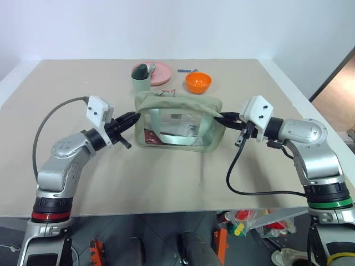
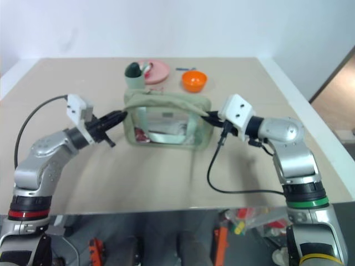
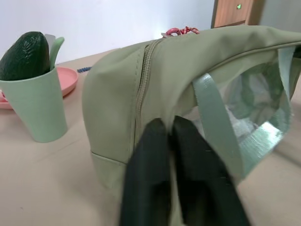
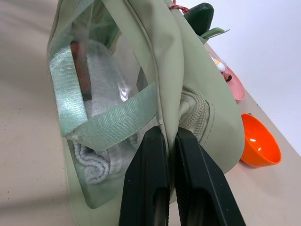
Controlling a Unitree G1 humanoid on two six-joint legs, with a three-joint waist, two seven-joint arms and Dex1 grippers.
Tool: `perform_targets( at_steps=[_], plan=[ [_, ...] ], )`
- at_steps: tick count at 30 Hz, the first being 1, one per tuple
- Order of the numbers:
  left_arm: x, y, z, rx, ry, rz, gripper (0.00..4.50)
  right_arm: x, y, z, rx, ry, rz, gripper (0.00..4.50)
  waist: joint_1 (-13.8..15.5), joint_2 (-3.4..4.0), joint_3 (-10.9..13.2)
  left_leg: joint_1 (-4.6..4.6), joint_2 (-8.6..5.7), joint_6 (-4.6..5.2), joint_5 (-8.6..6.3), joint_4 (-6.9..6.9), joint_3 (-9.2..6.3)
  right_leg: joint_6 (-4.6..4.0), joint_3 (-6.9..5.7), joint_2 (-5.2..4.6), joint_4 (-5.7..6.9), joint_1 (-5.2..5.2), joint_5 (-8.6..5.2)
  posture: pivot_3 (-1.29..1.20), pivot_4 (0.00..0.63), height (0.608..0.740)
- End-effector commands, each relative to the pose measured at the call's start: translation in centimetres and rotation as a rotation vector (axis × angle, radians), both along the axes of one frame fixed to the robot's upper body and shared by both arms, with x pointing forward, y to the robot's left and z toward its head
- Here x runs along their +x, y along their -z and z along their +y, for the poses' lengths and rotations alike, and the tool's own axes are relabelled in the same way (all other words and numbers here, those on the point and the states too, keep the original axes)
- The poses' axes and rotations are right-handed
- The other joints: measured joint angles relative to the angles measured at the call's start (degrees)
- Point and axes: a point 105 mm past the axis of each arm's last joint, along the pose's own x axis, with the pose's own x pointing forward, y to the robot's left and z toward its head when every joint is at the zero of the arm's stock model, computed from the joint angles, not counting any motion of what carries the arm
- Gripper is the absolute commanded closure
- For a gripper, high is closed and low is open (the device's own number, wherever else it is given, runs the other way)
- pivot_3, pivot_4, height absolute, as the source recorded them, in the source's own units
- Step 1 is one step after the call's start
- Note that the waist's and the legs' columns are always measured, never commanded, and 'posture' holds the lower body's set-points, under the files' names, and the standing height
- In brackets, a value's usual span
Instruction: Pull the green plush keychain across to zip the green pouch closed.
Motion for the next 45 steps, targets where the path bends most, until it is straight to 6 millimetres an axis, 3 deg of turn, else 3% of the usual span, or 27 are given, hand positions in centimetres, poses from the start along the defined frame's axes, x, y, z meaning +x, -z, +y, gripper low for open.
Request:
perform_targets(
  at_steps=[1, 6, 11, 16, 19, 22, 26, 31, 35, 45],
  plan=[
    [-0.2, -1.7, -1.0, 0.006, 0.047, -0.074, 4.48, -0.9, -0.7, 0.7, -0.012, -0.040, -0.028, 4.50, 0.00, 0.00, 0.00, 0.00, 0.00, 0.00, 0.00, -0.03, 0.00, 0.01, 0.00, 0.00, -0.02, 0.00, 0.01, 0.00, 0.150, 0.740],
    [-0.4, -1.4, -1.3, 0.017, 0.074, -0.068, 4.48, -1.4, -0.5, 0.7, 0.023, -0.056, 0.035, 4.50, 0.05, 0.00, 0.00, -0.02, -0.01, 0.00, 0.00, -0.06, -0.01, 0.03, 0.00, -0.01, -0.07, 0.00, 0.02, 0.00, 0.150, 0.740],
    [-1.4, -1.5, -0.9, 0.022, 0.083, -0.063, 4.50, -3.6, -1.4, 1.0, 0.127, -0.143, 0.187, 2.91, 0.21, 0.00, 0.00, -0.06, -0.02, 0.01, 0.00, -0.06, -0.03, 0.04, -0.02, -0.03, -0.10, 0.01, 0.02, 0.00, 0.150, 0.740],
    [-2.5, -1.3, -0.3, 0.058, 0.084, -0.050, 4.50, -3.0, -7.1, -0.2, 0.339, -0.149, 0.203, 1.16, 0.02, 0.06, 0.08, -0.10, -0.01, 0.05, -0.04, -0.06, -0.02, 0.05, -0.01, -0.04, -0.12, -0.03, 0.01, 0.00, 0.150, 0.740],
    [-3.1, -1.2, -0.2, 0.070, 0.091, -0.045, 4.50, -0.7, -10.9, -0.9, 0.411, -0.126, 0.122, 0.09, 0.07, 0.06, 0.09, -0.08, -0.02, 0.06, -0.04, -0.05, -0.02, -0.17, -0.02, -0.03, -0.15, -0.03, -0.08, 0.00, 0.150, 0.740],
    [-3.7, -1.4, -0.3, 0.073, 0.108, -0.042, 4.50, 2.8, -12.8, -0.1, 0.385, -0.091, 0.014, 0.04, -0.17, 0.06, 0.10, -0.04, 0.00, 0.06, -0.04, -0.03, 0.12, -0.28, 0.04, -0.03, -0.17, -0.05, -0.08, 0.00, 0.150, 0.740],
    [-4.4, -1.6, -0.7, 0.071, 0.130, -0.043, 4.50, 6.8, -11.5, 3.0, 0.260, -0.072, -0.057, 0.04, -0.40, 0.02, 0.07, -0.02, 0.05, 0.08, -0.05, -0.12, 0.13, -0.28, 0.02, -0.01, -0.21, -0.03, -0.08, 0.00, 0.150, 0.740],
    [-4.8, -1.5, -1.2, 0.072, 0.135, -0.041, 4.50, 8.0, -8.9, 6.6, 0.157, -0.158, -0.041, 0.04, 0.08, 0.02, 0.08, -0.33, 0.00, 0.10, -0.07, -0.40, 0.03, 0.09, -0.01, -0.06, -0.20, -0.34, -0.04, 0.00, 0.150, 0.740],
    [-5.1, -1.4, -1.3, 0.071, 0.118, -0.040, 4.50, 6.3, -4.6, 9.2, -0.047, -0.372, 0.058, 0.04, 0.25, 0.03, 0.08, -1.16, -0.01, 0.02, -0.10, -0.34, -0.10, -0.24, -0.15, -0.16, -0.20, -1.04, 0.22, 0.00, 0.150, 0.740],
    [-4.7, -2.0, -1.2, 0.074, 0.095, -0.048, 4.50, 5.2, -1.8, 9.3, -0.165, -0.469, 0.155, 0.04, 0.28, 0.04, 0.09, -1.03, 0.01, -0.11, -0.14, -0.18, -0.27, -0.30, -0.34, -0.09, -0.16, -0.87, 0.25, 0.00, 0.150, 0.740]
  ],
)
